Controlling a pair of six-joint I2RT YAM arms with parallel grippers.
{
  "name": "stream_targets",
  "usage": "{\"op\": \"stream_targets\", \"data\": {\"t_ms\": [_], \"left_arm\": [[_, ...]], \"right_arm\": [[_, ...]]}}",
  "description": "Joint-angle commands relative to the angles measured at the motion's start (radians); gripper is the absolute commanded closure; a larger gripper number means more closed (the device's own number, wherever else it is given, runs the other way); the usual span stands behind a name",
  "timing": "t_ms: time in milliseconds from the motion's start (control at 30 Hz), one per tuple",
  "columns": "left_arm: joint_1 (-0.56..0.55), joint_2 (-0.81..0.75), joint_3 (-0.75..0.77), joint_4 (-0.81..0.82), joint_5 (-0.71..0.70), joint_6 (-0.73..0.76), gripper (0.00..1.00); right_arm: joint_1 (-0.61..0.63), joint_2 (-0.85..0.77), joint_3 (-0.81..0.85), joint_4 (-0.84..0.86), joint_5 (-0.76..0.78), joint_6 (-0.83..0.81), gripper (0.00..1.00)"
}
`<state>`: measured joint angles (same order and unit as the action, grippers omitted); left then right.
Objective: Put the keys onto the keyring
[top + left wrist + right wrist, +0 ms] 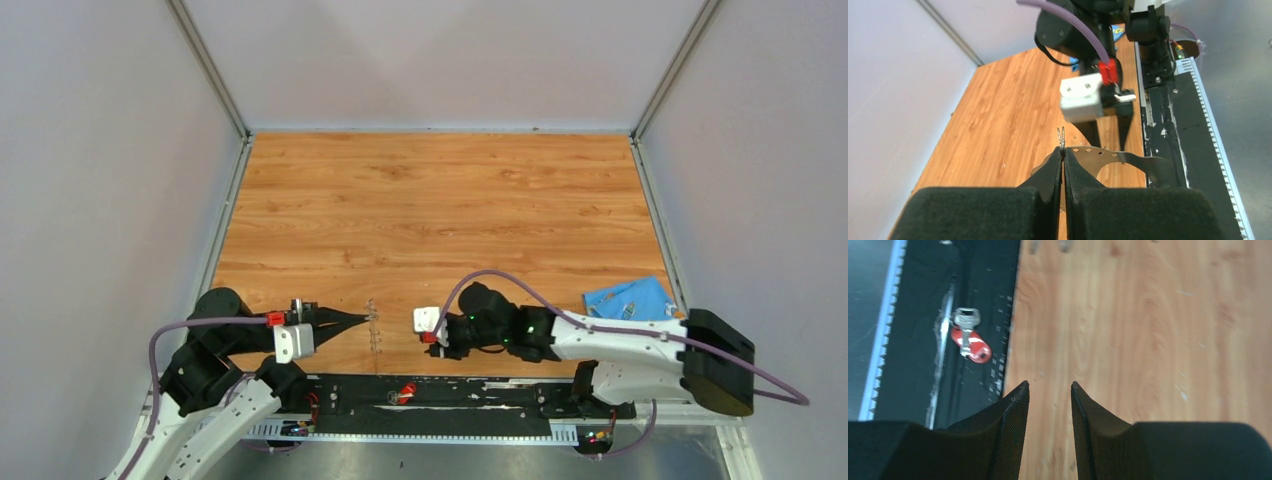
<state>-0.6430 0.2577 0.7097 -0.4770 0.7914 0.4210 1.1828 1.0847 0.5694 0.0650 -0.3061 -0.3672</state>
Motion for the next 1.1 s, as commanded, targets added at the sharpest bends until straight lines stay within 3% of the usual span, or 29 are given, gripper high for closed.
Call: {"op": "stream_targets", "data": {"t_ms": [0,133,333,700,767,933,1067], "left_arm": [[-0.002,-0.017,0.048,-0.074,-0.074,0.043,1.00],[-0.001,-0.005,0.077,-0.089,-0.084,0.033,1.00],[-0.001,0.010,0.119,-0.118,-0.111,0.045,1.00],[-0.001,0.050,0.172,-0.107,-0.137,0.001,1.00],[-0.001,0.051,0.191,-0.109,-0.140,0.000,1.00],[-0.001,0.039,0.218,-0.117,-0.131,-0.012,1.00],[-0.001,0.045,0.227,-0.107,-0.125,-0.005,1.00]], "right_arm": [[0.067,0.179,0.024,0.233,-0.153,0.012,0.61],[0.070,0.269,0.040,0.277,-0.242,0.000,0.59],[0.075,0.360,0.138,0.063,-0.357,-0.158,0.54],[0.214,0.594,0.171,0.090,-0.241,-0.192,0.55],[0.216,0.627,0.169,0.103,-0.210,-0.179,0.62],[0.207,0.630,0.168,0.108,-0.075,-0.143,0.96],[0.157,0.574,0.121,0.123,-0.029,-0.121,0.99]]}}
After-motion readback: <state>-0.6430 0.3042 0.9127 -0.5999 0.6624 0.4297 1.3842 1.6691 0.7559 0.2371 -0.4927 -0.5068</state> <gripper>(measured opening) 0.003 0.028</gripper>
